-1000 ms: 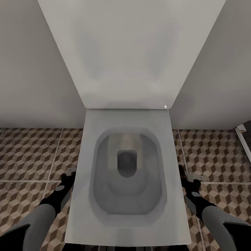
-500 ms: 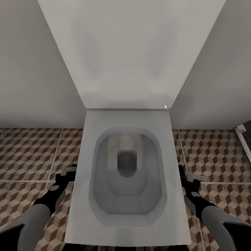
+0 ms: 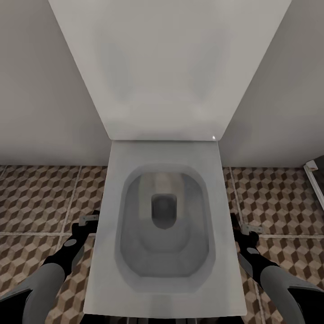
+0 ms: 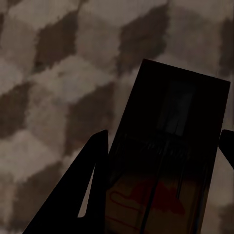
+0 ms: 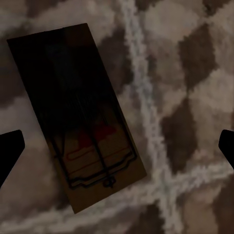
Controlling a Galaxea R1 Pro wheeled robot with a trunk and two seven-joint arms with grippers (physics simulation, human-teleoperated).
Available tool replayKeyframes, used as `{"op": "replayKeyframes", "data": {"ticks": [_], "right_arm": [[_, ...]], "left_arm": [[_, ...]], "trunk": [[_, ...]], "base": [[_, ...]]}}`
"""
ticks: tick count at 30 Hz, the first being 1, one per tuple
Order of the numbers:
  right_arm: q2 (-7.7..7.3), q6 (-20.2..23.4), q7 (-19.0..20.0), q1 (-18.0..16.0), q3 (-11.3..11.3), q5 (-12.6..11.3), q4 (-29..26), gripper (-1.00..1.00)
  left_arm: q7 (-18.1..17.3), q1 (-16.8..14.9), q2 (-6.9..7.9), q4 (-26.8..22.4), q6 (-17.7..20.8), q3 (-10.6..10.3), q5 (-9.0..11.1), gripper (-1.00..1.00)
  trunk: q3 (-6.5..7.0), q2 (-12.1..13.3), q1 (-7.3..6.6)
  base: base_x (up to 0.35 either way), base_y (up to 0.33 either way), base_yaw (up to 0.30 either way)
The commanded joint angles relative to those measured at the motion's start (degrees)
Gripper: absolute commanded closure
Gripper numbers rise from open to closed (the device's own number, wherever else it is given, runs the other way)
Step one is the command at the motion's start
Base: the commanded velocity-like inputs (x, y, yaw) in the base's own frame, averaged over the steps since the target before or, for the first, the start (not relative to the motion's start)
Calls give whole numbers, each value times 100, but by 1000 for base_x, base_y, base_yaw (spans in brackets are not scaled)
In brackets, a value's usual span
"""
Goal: Take the four mousetraps from the cabinet in the bathroom and place them on the bathroom floor. Make sure all four end up on the same floor surface, and ensure that at least two of them are either under or directly next to the same bathroom sink.
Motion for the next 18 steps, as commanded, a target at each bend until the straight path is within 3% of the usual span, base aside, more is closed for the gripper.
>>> {"op": "replayKeyframes", "data": {"ticks": [1, 18], "right_arm": [[1, -29, 20, -3, -24, -32, 5, -100], [1, -29, 20, -3, -25, -32, 5, -100]], "left_arm": [[-4, -4, -3, 7, -38, 43, -61, 100], [-1, -4, 6, 12, -176, 40, -25, 100]], "trunk": [[-3, -1, -1], [-3, -1, -1]], "base": [[0, 0, 0], [0, 0, 0]]}}
